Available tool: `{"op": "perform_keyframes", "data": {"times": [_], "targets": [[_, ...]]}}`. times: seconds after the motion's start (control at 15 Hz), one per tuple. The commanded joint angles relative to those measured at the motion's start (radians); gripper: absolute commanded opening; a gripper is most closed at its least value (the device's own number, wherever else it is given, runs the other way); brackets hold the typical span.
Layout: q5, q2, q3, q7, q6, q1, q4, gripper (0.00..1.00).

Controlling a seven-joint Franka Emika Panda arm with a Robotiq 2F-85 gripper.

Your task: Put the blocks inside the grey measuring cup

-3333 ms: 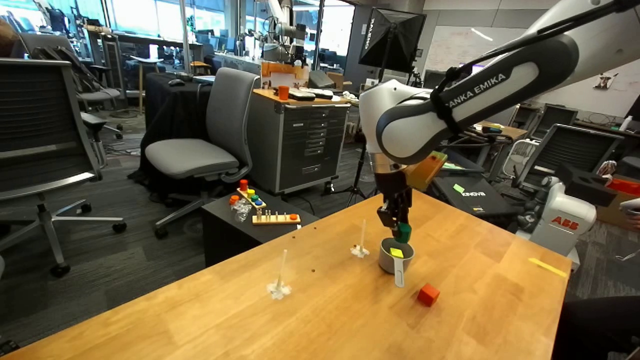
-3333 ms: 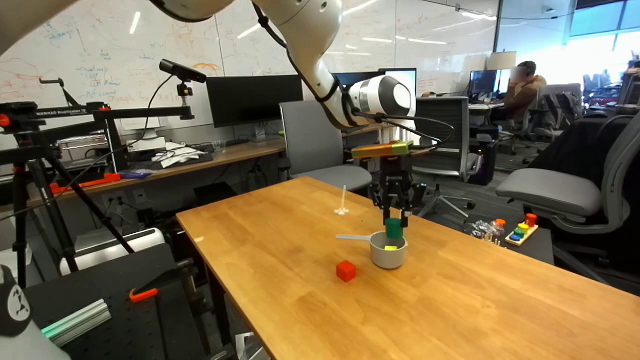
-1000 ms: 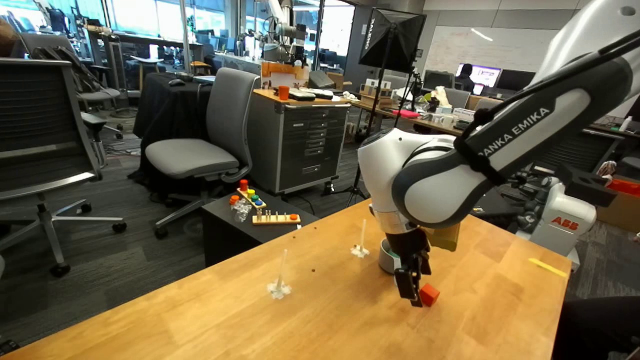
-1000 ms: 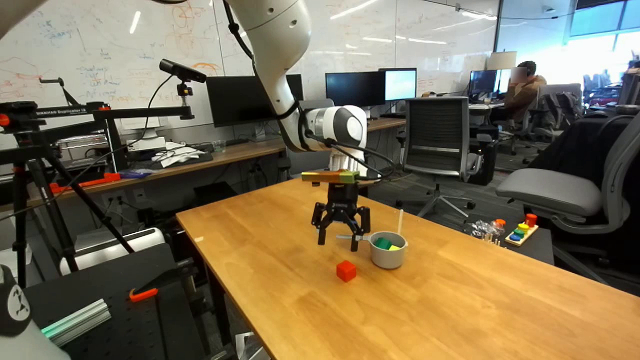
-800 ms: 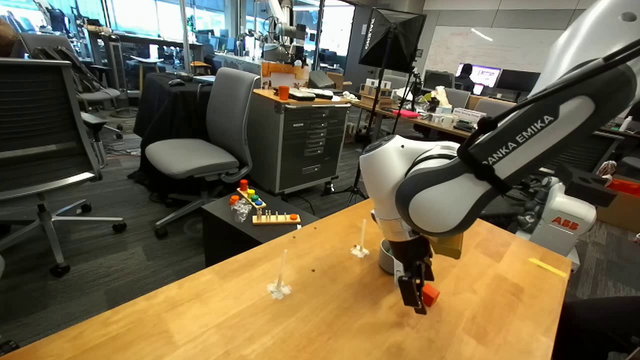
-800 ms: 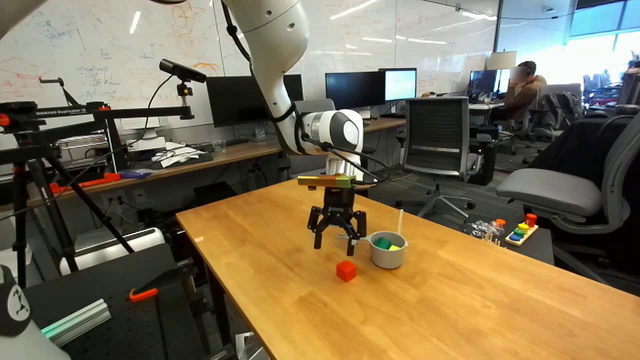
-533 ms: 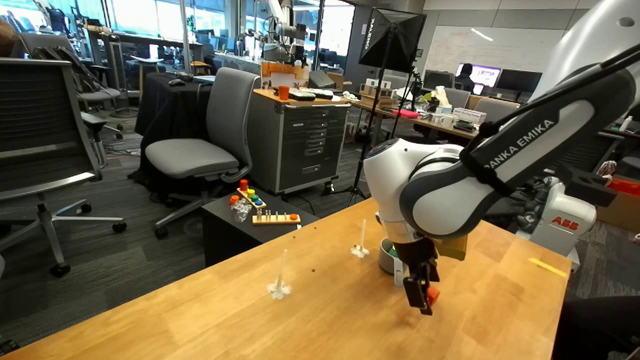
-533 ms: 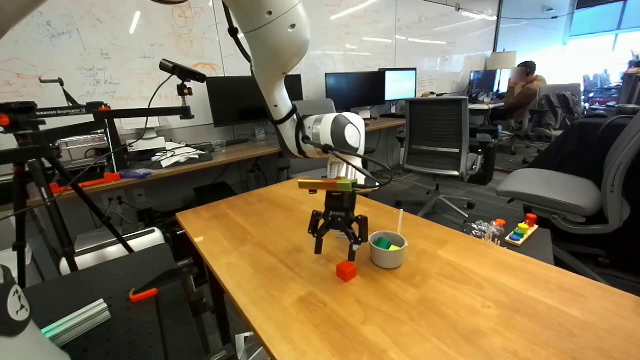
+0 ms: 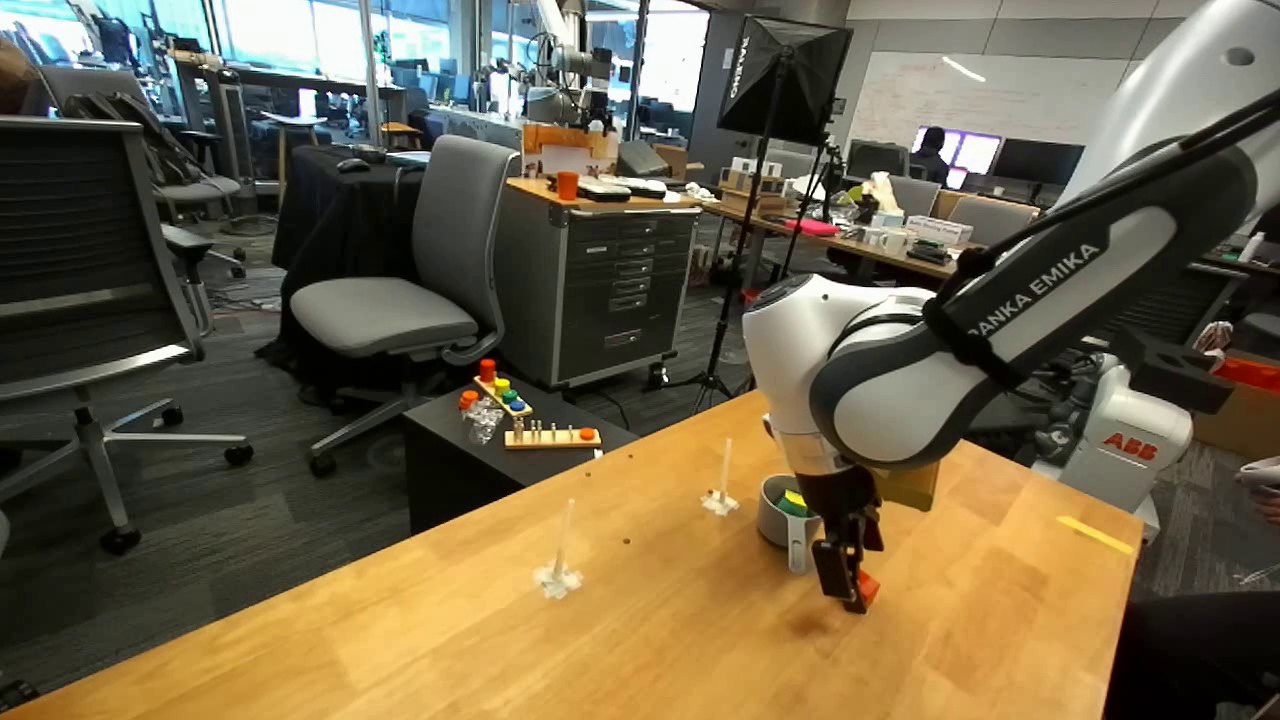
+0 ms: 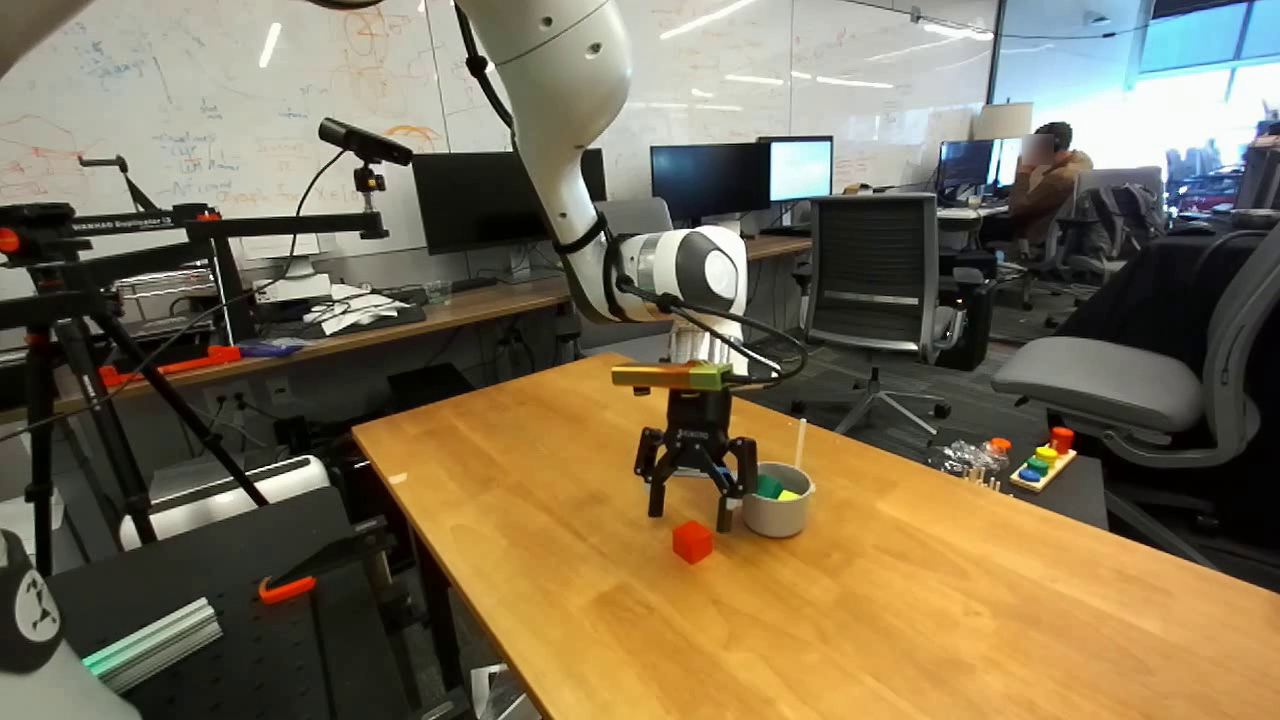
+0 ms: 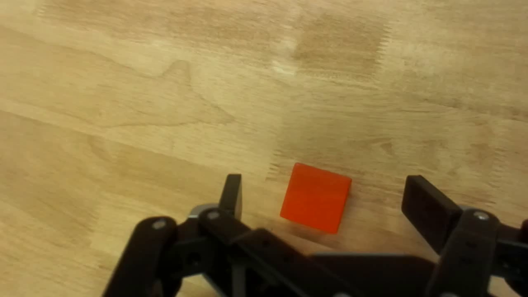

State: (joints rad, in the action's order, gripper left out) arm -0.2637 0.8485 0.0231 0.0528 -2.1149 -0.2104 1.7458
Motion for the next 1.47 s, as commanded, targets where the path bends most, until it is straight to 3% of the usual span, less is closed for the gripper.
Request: {"op": "perform_keyframes", "data": {"times": [0.0, 0.67, 0.73, 0.87, 1.27, 1.4], "targets": [[-0.014, -0.006, -0.002, 0.021, -0.029, 0.001, -0.004, 1.0], [-0.001, 0.033, 0.003, 0.023, -0.052, 0.025, -0.012, 1.0], [-0.001, 0.036, 0.005, 0.024, -0.05, 0.027, -0.014, 0.75], [0.007, 0.038, 0.005, 0.027, -0.043, 0.036, -0.019, 0.66], [0.021, 0.036, 0.004, 0.032, -0.039, 0.061, -0.025, 0.2], [0.024, 0.032, 0.005, 0.033, -0.04, 0.064, -0.027, 0.14]]}}
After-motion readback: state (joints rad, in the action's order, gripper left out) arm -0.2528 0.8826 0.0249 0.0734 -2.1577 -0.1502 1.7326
